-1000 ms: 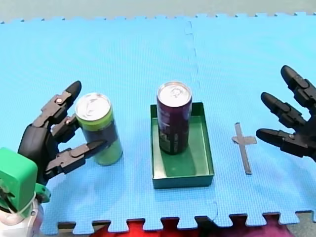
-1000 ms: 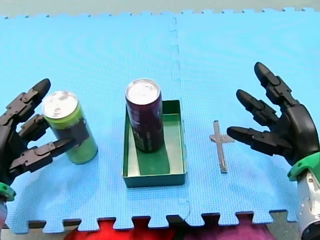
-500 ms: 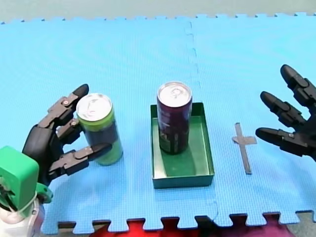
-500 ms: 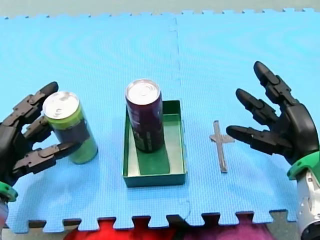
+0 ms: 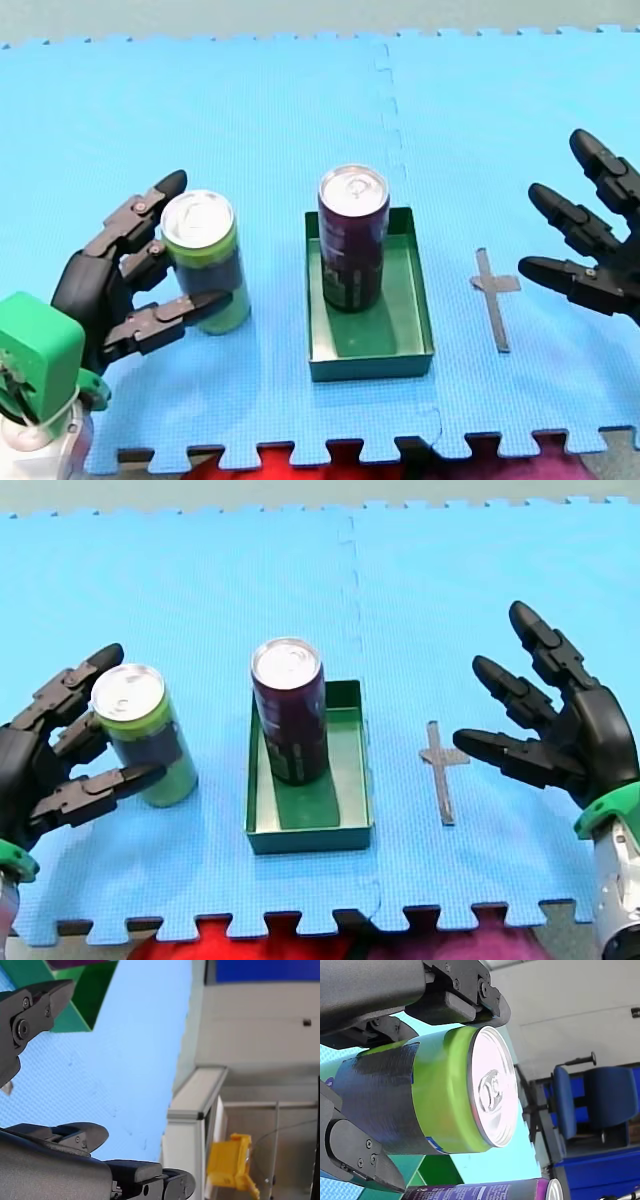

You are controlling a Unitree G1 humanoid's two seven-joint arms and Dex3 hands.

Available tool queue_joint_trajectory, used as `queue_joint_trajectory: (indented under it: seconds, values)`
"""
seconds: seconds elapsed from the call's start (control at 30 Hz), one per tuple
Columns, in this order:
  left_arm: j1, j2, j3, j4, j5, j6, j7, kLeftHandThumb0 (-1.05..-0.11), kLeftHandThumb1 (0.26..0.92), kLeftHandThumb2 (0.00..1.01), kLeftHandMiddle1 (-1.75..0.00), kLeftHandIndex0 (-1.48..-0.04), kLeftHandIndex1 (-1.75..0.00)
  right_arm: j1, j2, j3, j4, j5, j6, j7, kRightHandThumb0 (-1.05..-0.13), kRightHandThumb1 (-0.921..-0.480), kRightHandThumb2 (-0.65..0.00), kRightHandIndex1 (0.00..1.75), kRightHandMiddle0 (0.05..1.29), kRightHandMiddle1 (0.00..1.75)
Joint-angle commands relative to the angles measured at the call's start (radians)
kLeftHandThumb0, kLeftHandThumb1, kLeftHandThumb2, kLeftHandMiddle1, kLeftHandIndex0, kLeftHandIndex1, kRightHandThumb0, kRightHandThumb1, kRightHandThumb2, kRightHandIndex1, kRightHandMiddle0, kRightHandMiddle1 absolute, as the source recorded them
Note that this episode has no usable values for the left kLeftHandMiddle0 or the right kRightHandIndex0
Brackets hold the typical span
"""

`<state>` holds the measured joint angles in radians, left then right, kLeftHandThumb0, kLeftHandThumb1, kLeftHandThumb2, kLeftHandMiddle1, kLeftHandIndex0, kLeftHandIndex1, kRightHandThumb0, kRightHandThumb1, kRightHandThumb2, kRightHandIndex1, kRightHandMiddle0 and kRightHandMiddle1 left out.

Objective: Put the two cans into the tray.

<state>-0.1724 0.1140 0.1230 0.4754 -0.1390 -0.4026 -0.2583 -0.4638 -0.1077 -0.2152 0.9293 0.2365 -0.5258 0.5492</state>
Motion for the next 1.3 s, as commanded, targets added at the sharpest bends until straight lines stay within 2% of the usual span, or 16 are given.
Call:
queue_joint_trajectory:
  seconds: [0.0,0.3,0.5,0.73,0.87,0.93,0.97,1.0,1.1,1.17,1.27]
  values:
    - [0.003,-0.001,-0.004,-0.008,0.003,0.012,0.003,-1.002,0.661,0.0,0.0,-0.36,0.0,0.004,-0.003,0.001,-0.007,0.002,0.004,-0.004,-0.786,-0.635,-0.001,0.0,0.18,0.0]
    - [0.006,-0.001,-0.01,-0.025,0.006,0.029,0.015,-0.999,0.662,0.0,0.0,-0.36,0.0,0.011,-0.005,0.002,-0.018,0.003,0.009,-0.004,-0.794,-0.637,0.0,0.0,0.18,0.0]
    - [0.008,0.0,-0.01,-0.025,0.005,0.03,0.016,-0.998,0.665,0.0,0.0,-0.36,0.0,0.01,-0.006,0.001,-0.015,0.004,0.01,-0.004,-0.794,-0.637,0.0,0.0,0.18,0.0]
    - [0.006,-0.004,-0.007,-0.015,0.008,0.014,0.026,-1.002,0.667,0.0,0.0,-0.36,0.0,0.011,-0.005,0.002,-0.018,0.003,0.009,-0.007,-0.803,-0.642,-0.002,0.0,0.18,0.0]
    - [-0.001,-0.017,0.001,0.004,0.023,-0.016,0.067,-1.002,0.667,0.0,-0.01,-0.38,-0.01,0.013,-0.005,0.001,-0.022,0.004,0.011,-0.008,-0.809,-0.643,-0.001,0.0,0.19,0.0]
    - [-0.009,-0.035,0.012,0.02,0.051,-0.049,0.137,-0.77,0.649,0.0,-0.05,-0.68,-0.06,0.014,-0.004,0.0,-0.023,0.006,0.011,-0.01,-0.812,-0.643,-0.001,0.0,0.19,0.0]
    - [-0.014,-0.044,0.018,0.031,0.063,-0.072,0.17,-0.612,0.665,0.01,-0.06,-0.82,-0.06,0.014,-0.003,-0.001,-0.023,0.007,0.011,-0.011,-0.813,-0.642,0.0,0.0,0.19,0.0]
    - [-0.02,-0.052,0.025,0.046,0.074,-0.105,0.203,-0.502,0.691,0.01,-0.07,-0.98,-0.06,0.014,-0.001,-0.003,-0.023,0.009,0.012,-0.012,-0.814,-0.641,0.0,0.0,0.19,0.0]
    - [-0.05,-0.074,0.051,0.13,0.123,-0.239,0.327,-0.415,0.765,0.01,-0.09,-1.23,-0.06,0.013,0.002,-0.008,-0.022,0.018,0.015,-0.013,-0.813,-0.637,0.0,0.01,0.19,0.0]
    - [-0.064,-0.08,0.059,0.183,0.17,-0.292,0.414,-0.397,0.783,0.01,-0.09,-1.28,-0.05,0.013,0.005,-0.012,-0.023,0.027,0.018,-0.009,-0.814,-0.635,0.0,0.01,0.19,0.0]
    - [-0.076,-0.079,0.061,0.229,0.197,-0.336,0.466,-0.398,0.787,0.0,-0.07,-1.28,-0.03,0.014,0.006,-0.016,-0.03,0.036,0.027,-0.009,-0.81,-0.63,0.0,0.01,0.19,0.0]
